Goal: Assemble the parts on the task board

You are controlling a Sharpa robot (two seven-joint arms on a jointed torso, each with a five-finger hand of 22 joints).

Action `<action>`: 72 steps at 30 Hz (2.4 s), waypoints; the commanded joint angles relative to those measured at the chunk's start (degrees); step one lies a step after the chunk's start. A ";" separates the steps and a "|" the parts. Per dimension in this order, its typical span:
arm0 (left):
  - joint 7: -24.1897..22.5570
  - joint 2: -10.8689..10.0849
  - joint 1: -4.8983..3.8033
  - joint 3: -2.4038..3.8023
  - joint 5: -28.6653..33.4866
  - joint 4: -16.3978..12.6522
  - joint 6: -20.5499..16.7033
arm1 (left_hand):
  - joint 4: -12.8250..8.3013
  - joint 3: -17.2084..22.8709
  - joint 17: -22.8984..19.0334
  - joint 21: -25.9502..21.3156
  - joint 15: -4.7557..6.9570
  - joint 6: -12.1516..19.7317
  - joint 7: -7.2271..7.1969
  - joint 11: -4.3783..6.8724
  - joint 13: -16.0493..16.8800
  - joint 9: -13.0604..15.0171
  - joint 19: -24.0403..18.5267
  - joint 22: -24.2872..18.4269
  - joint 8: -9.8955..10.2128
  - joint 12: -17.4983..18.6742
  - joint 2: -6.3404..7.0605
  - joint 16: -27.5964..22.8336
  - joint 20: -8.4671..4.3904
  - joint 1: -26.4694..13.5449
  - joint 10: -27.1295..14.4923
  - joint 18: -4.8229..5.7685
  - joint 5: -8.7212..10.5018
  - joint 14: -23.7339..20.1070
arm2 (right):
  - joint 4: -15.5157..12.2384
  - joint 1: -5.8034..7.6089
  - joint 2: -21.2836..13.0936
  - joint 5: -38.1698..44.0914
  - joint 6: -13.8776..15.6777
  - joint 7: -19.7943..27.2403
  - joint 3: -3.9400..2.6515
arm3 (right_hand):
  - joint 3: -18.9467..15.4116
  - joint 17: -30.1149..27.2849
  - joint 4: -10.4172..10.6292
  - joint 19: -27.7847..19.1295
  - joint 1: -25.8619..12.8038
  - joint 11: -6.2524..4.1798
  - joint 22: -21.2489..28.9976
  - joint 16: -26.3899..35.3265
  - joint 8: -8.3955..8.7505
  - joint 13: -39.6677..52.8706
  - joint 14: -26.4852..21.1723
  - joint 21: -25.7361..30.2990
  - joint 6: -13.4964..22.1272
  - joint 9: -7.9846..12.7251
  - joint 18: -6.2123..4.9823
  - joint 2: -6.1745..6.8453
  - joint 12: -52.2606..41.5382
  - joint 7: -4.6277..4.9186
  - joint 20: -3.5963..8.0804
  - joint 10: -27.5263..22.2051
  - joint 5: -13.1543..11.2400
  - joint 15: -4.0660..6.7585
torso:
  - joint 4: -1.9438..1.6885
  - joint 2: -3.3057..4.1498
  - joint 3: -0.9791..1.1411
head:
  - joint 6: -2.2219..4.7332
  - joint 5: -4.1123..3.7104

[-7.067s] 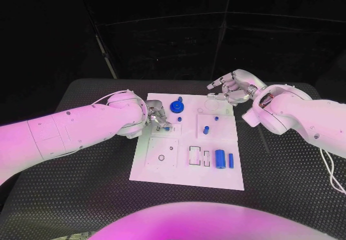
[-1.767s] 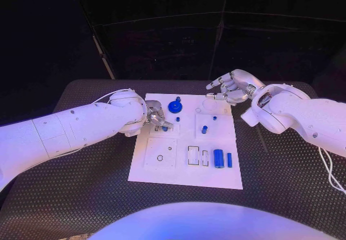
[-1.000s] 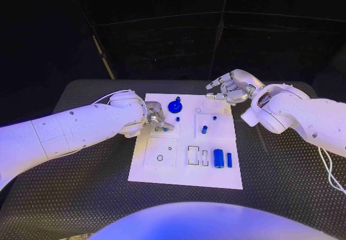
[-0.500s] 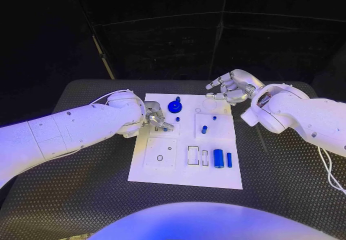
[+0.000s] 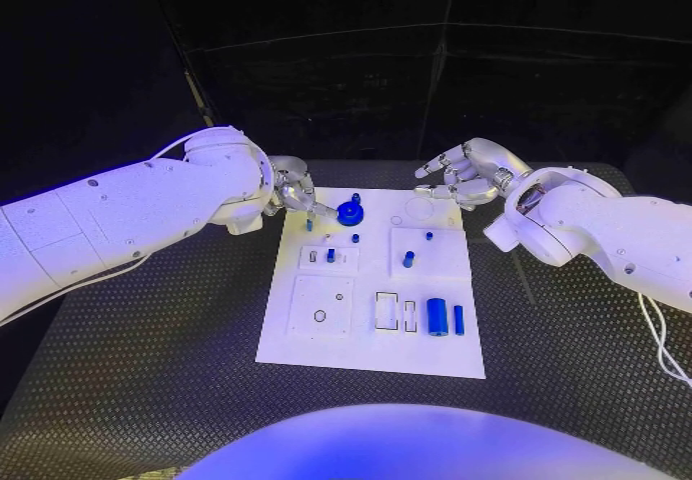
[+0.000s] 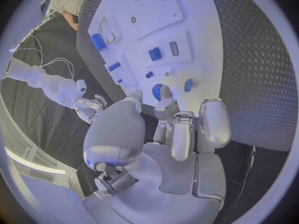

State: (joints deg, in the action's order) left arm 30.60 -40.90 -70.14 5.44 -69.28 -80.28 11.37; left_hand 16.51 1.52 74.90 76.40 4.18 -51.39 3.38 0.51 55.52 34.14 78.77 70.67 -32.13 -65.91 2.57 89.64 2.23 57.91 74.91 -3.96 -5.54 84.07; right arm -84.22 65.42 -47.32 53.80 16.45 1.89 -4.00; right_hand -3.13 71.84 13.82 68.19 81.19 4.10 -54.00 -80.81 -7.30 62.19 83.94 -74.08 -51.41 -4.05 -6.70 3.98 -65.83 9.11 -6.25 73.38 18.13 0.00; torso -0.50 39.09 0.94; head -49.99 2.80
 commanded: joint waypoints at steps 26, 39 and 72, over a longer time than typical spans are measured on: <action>-0.61 12.03 -3.38 -2.34 3.05 23.72 9.03 | 0.26 -7.21 15.10 -1.96 -1.27 -1.22 1.56 -1.14 -7.07 -7.19 -0.40 -1.19 7.36 5.17 -2.74 0.36 1.29 3.46 -2.95 -0.94 2.48 5.93 | 0.04 0.11 0.53 0.10 -0.04 0.69 -0.04 | -0.54 -0.11 0.26 -0.15 -0.45 -0.13 0.05 0.40 -0.26 -0.06 2.39 0.25 -0.34 0.09 -0.28 -0.40 0.05 -0.05 0.26 -0.06 0.27 0.36 | 0.06 0.05 -0.06 | 0.00 0.82; -0.55 13.01 -2.79 -2.45 3.08 25.17 11.41 | 0.16 -7.58 15.10 -1.80 -1.22 -1.73 1.42 -1.04 -6.74 -7.37 -0.25 -0.95 7.33 4.86 -2.86 0.36 1.25 3.77 -2.72 -0.90 2.49 5.93 | -0.15 0.11 0.78 0.10 -0.06 0.79 -0.04 | -0.57 -0.12 0.30 -0.17 -0.49 -0.13 0.09 0.41 -0.27 -0.17 2.39 0.27 -0.34 0.09 -0.29 -0.45 0.15 -0.05 0.26 -0.12 0.31 0.36 | -0.03 -0.05 0.00 | -0.01 0.86; -0.38 13.44 -1.79 -2.80 3.07 25.34 12.33 | -0.12 -8.41 15.10 -1.74 -0.99 -3.28 1.06 -0.73 -6.78 -8.18 -0.11 -0.63 7.39 4.55 -4.07 0.36 1.03 7.49 -2.50 -0.87 2.42 5.93 | 0.19 0.11 1.22 0.09 -0.30 0.80 -0.05 | -0.61 -0.08 0.30 -0.14 -0.48 -0.15 0.08 0.41 -0.31 -0.21 2.41 0.29 -0.36 0.08 -0.29 -0.61 0.17 -0.07 0.26 -0.14 0.42 0.37 | 0.01 -0.06 0.01 | -0.01 0.88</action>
State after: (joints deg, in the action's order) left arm 30.43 -27.54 -71.86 2.65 -66.39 -54.81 23.97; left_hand 16.51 -6.54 74.90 74.50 3.26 -54.26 4.58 -0.40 48.82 26.02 78.36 70.12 -24.92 -61.19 -1.54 89.64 3.47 64.81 72.17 -4.86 -3.33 84.16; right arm -83.94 65.43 -46.17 53.82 16.43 2.18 -4.00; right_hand -3.43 71.80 14.13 68.19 80.89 4.10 -53.97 -80.55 -7.30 62.07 83.94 -74.08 -51.41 -4.05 -6.67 3.68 -65.83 9.11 -6.25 73.38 18.34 0.00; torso -0.52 39.05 0.93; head -50.01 3.67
